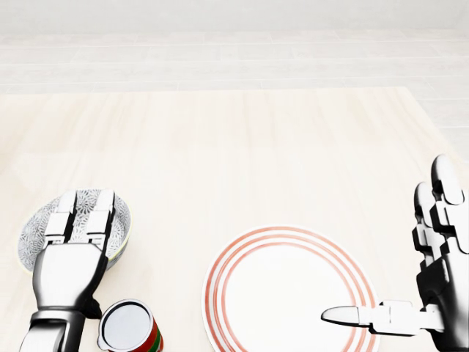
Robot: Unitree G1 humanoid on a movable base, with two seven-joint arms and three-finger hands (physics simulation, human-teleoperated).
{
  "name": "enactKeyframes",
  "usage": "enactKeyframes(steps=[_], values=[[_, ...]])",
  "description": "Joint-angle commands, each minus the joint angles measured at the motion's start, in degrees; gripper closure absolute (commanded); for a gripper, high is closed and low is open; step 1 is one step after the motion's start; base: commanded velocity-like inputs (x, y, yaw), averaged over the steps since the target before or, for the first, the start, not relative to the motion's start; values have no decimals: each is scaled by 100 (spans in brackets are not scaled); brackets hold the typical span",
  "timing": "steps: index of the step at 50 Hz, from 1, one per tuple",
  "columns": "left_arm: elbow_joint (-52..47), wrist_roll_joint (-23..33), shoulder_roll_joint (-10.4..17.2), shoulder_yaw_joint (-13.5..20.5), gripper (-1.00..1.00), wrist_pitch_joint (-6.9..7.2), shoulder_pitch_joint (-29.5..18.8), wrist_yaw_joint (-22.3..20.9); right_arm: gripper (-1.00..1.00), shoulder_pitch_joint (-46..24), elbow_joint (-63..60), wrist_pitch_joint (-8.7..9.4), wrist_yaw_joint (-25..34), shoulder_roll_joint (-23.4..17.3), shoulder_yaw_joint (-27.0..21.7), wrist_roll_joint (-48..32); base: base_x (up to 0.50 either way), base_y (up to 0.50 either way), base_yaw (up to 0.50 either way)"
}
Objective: Put the bowl on the plate.
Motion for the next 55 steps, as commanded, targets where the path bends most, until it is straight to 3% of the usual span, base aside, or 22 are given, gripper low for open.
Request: enactKeyframes(steps=[1,16,17,19,20,21,22,47,55], values=[[225,117,36,-10,-100,1,21,0,-100,11,-6,0,-7,1,18,-9,0,0,0],[270,99,50,-25,-100,1,12,0,-100,-7,26,0,-22,-6,18,-3,0,0,0],[270,99,54,-26,-76,1,10,0,-100,-12,31,0,-23,-7,24,-7,0,0,0],[263,97,58,-24,-4,1,9,0,-100,-17,29,0,-27,-8,25,-8,0,0,0],[248,85,60,-17,47,1,10,0,-100,-20,24,0,-25,-9,24,-2,0,0,0],[246,84,60,-17,47,1,11,0,-100,-22,25,0,-26,-10,25,-4,0,0,0],[237,76,62,-13,100,1,16,0,-100,-26,29,0,-29,-11,26,-7,0,0,0],[25,61,107,41,100,1,75,0,-100,-80,62,0,-59,-31,50,-44,0,0,0],[-107,-272,141,275,100,1,-298,-457,-100,-24,-44,0,-54,-12,64,-36,0,0,0]])
